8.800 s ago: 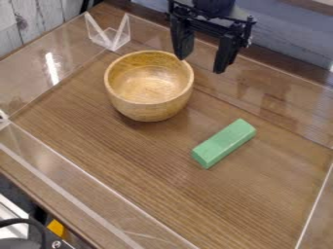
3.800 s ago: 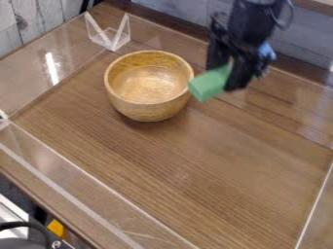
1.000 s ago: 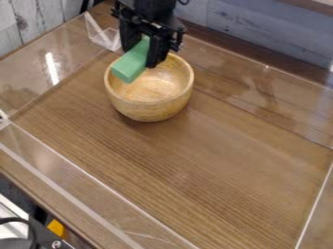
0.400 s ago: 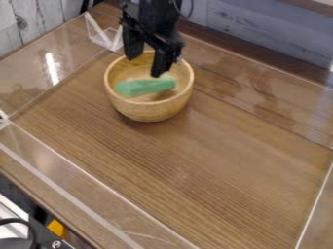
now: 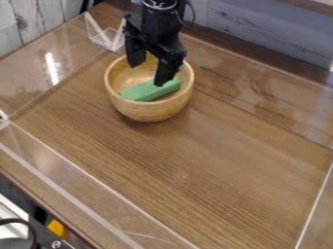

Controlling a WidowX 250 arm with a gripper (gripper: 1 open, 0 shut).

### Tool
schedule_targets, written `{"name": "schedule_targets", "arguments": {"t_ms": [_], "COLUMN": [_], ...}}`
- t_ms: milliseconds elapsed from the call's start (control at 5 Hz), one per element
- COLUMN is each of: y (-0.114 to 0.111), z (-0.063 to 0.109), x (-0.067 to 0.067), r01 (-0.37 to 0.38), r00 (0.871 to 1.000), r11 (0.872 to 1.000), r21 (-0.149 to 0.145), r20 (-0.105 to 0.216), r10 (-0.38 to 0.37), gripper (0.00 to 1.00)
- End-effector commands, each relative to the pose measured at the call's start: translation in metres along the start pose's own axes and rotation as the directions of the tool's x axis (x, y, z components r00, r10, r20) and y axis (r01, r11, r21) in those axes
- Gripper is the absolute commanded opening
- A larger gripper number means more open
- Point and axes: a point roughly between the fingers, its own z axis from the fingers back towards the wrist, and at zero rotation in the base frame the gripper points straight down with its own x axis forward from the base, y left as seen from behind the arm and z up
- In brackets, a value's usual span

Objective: Put the green block in the brown bowl

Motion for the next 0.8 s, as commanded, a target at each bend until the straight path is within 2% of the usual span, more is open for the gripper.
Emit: {"name": "schedule_targets", "arguments": {"t_ms": [0, 200, 400, 600], "y": [0.001, 0.006, 0.013, 0.014], "z": [0.019, 0.027, 0.036, 0.04], "x": [0.011, 0.017, 0.021, 0.026], "r01": [0.005, 0.084, 0.159, 0.128], "r00": [0.998, 0.993, 0.982, 0.988], "r11": [1.0, 0.996, 0.987, 0.992], "r21": [0.011, 0.009, 0.01, 0.005], "r20": [0.057, 0.077, 0.097, 0.092], "r10": [-0.005, -0.085, -0.16, -0.128], "gripper": [1.0, 1.0, 1.0, 1.0]}}
